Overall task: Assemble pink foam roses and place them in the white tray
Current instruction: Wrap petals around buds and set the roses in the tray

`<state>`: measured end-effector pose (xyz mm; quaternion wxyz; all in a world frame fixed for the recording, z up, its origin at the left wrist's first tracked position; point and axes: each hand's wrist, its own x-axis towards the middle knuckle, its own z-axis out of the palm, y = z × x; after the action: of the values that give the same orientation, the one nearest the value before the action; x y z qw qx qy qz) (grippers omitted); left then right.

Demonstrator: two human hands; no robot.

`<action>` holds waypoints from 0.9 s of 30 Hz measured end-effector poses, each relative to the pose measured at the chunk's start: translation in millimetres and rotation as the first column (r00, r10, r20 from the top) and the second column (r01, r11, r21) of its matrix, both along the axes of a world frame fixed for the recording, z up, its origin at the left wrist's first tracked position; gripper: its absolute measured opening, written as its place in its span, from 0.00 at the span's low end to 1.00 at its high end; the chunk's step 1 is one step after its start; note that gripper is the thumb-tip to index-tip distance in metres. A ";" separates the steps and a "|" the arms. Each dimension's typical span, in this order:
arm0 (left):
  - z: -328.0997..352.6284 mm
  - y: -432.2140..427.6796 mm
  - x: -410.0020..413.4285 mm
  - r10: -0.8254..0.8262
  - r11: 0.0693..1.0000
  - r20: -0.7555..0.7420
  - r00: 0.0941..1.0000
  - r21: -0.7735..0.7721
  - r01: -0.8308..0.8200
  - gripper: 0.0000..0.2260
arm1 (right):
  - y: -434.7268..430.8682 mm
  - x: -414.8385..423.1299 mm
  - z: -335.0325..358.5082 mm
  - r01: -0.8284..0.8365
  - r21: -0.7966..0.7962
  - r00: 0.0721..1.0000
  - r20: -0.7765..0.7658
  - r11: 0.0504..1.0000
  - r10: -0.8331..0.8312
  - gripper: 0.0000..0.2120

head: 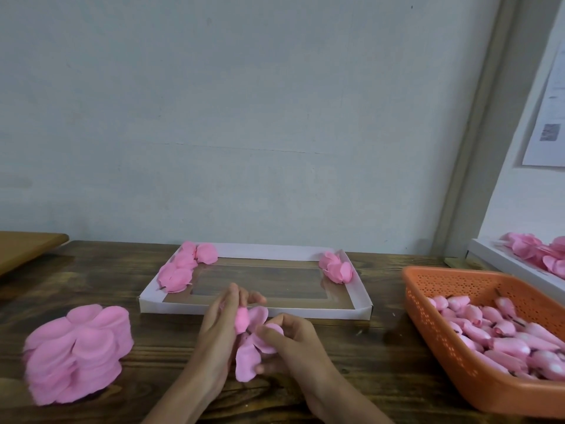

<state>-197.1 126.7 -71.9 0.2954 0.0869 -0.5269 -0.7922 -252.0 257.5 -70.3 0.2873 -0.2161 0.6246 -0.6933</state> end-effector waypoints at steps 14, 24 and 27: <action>-1.1 3.2 1.6 -0.088 0.996 0.001 0.996 -0.016 0.088 0.19 | -2.6 0.2 -4.5 0.018 -0.019 0.998 0.065 1.000 -0.017 0.09; -6.2 0.4 -2.0 -0.010 0.994 0.038 0.999 -0.107 0.014 0.18 | -3.7 -2.9 -6.0 0.000 -0.114 0.998 0.069 0.993 0.008 0.10; -7.1 -0.3 -2.6 -0.010 0.985 0.048 0.999 -0.171 0.018 0.19 | -1.9 -5.1 -7.2 -0.001 -0.120 0.997 0.082 0.993 0.011 0.14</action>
<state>-199.6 126.4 -79.0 0.2836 0.0760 -0.6005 -0.7438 -257.0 255.6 -77.4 0.3014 -0.2057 0.5689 -0.7370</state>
